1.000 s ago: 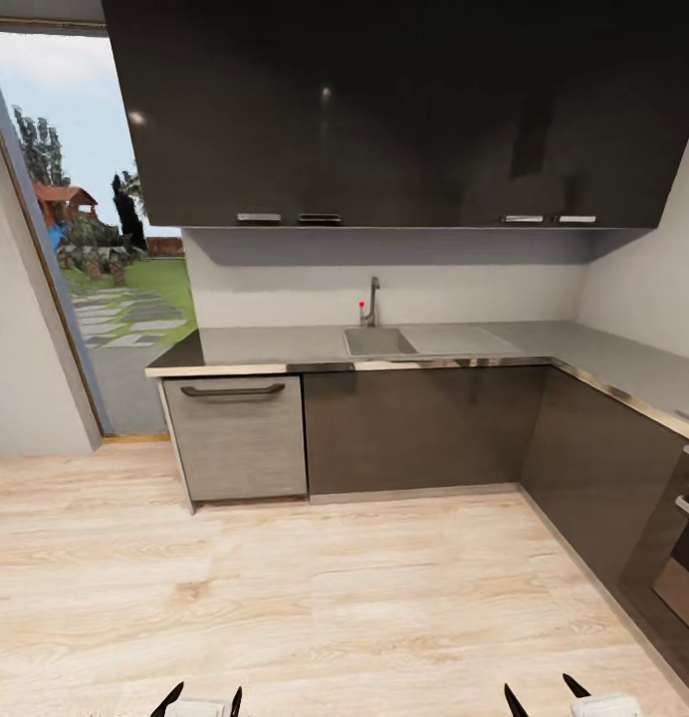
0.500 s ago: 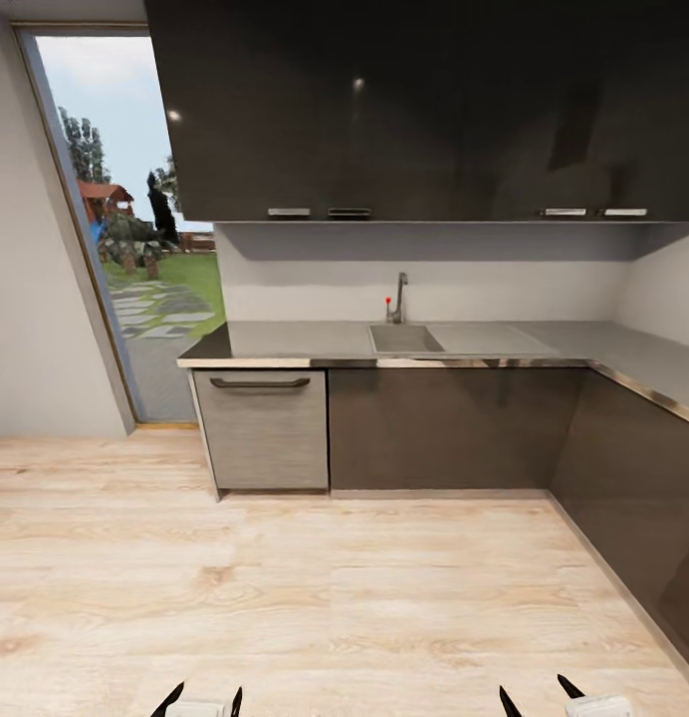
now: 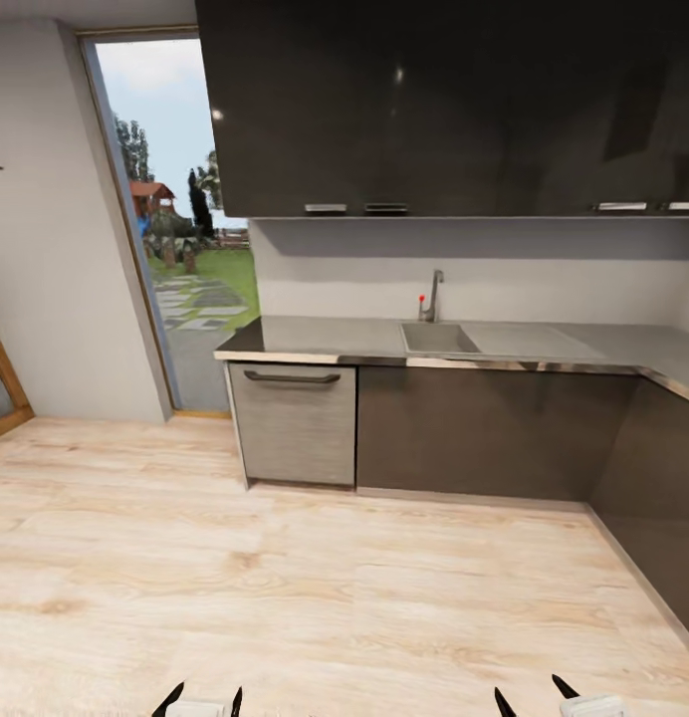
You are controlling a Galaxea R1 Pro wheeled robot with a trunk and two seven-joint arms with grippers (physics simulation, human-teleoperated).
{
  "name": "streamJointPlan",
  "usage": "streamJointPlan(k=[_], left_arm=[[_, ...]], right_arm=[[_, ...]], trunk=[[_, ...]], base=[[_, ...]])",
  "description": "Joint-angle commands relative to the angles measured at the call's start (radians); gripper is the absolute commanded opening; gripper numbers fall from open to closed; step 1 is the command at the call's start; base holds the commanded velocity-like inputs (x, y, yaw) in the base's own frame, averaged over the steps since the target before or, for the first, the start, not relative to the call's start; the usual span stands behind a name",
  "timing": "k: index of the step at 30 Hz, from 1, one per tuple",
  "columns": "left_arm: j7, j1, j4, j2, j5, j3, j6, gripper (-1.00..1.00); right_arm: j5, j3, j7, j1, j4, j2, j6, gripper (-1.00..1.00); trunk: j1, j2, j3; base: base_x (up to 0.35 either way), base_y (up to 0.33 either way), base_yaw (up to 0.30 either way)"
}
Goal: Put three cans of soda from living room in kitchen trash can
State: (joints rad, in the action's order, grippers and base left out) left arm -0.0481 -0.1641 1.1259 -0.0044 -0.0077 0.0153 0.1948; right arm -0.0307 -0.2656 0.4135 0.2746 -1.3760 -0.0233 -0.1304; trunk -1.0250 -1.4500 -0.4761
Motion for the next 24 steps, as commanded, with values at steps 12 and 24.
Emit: streamJointPlan(k=[12, 24], left_arm=[[0.001, 0.000, 0.001, 0.000, 0.000, 0.000, 0.000, 1.00], [0.001, 0.000, 0.001, 0.000, 0.000, 0.000, 0.000, 1.00]], right_arm=[[0.000, 0.000, -0.001, 0.000, 0.000, -0.001, 0.000, 1.00], [0.000, 0.000, 0.000, 0.000, 0.000, 0.000, 0.000, 1.00]], trunk=[[0.000, 0.000, -0.005], [0.000, 0.000, -0.005]], base=[[0.000, 0.000, 0.228], [0.000, 0.009, 0.235]])
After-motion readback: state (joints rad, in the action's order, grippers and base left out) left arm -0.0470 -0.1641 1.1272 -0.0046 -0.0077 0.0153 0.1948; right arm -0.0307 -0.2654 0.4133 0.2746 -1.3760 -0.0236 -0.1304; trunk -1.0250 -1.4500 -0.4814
